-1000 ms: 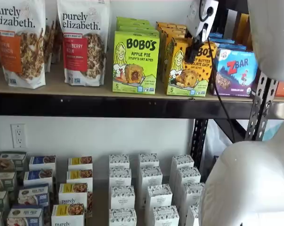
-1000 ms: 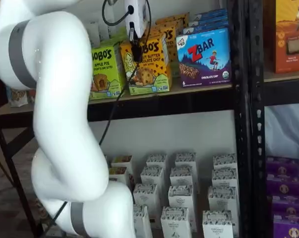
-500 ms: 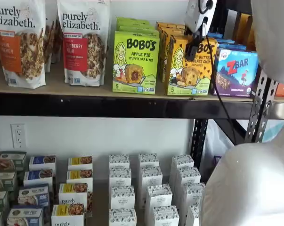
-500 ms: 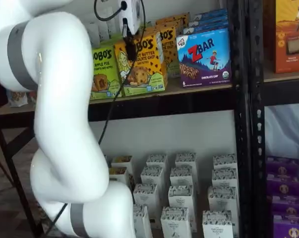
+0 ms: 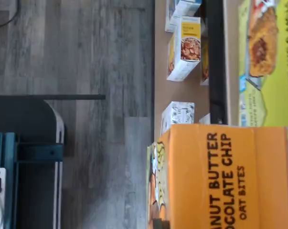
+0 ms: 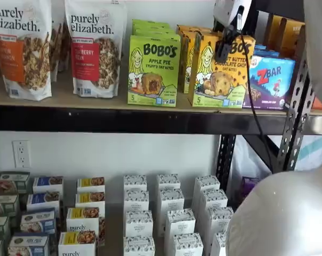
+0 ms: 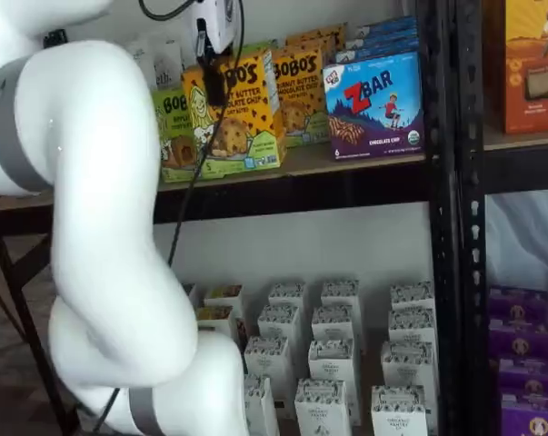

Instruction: Pick up the orange box on the top shelf, the fifth box from the left

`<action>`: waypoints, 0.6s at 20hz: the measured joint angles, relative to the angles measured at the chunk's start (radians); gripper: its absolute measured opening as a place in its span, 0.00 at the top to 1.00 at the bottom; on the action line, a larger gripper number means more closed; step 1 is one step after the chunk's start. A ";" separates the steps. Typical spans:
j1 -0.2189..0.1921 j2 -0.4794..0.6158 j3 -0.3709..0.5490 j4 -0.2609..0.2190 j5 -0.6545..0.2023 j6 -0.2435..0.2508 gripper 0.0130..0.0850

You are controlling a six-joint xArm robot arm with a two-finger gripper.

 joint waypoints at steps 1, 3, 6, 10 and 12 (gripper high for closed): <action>0.001 -0.022 0.012 0.001 0.006 0.003 0.83; 0.002 -0.057 0.033 0.003 0.014 0.006 0.83; 0.004 -0.105 0.064 0.003 0.022 0.012 0.83; 0.009 -0.174 0.107 0.007 0.044 0.022 0.83; 0.012 -0.203 0.126 0.008 0.054 0.027 0.83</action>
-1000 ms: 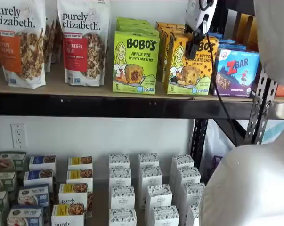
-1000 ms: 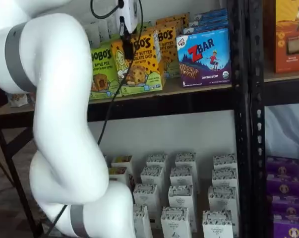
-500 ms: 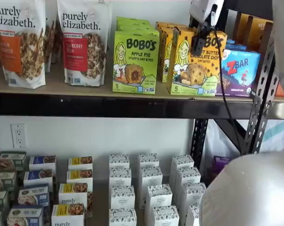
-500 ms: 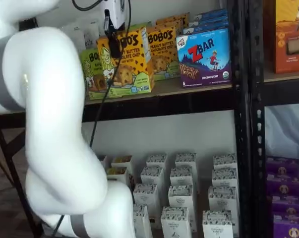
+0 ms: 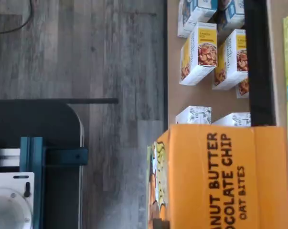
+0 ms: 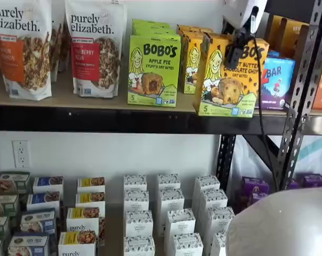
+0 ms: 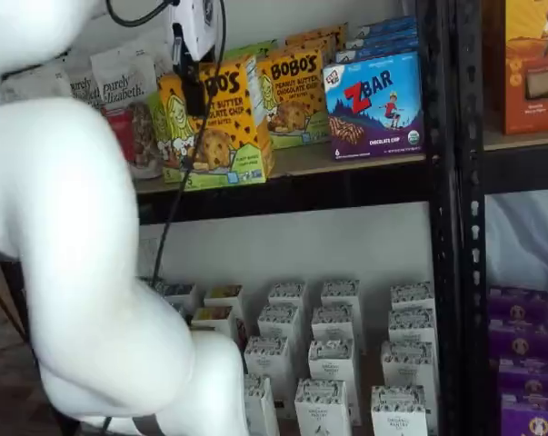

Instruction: Pick up the orange box on the top shelf, the fifth box from the left

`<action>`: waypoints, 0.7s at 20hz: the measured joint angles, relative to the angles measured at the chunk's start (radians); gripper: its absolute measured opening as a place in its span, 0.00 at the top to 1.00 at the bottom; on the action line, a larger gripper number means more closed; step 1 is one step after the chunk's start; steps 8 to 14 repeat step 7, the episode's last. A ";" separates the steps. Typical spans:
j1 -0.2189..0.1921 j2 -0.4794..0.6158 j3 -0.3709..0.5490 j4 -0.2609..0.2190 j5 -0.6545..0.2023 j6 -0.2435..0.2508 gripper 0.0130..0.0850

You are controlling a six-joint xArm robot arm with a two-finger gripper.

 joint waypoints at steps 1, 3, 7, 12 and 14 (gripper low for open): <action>0.002 -0.015 0.011 0.000 0.001 0.003 0.83; 0.008 -0.041 0.029 -0.002 0.006 0.009 0.83; 0.024 -0.091 0.067 -0.005 0.005 0.026 0.83; 0.024 -0.091 0.067 -0.005 0.005 0.026 0.83; 0.024 -0.091 0.067 -0.005 0.005 0.026 0.83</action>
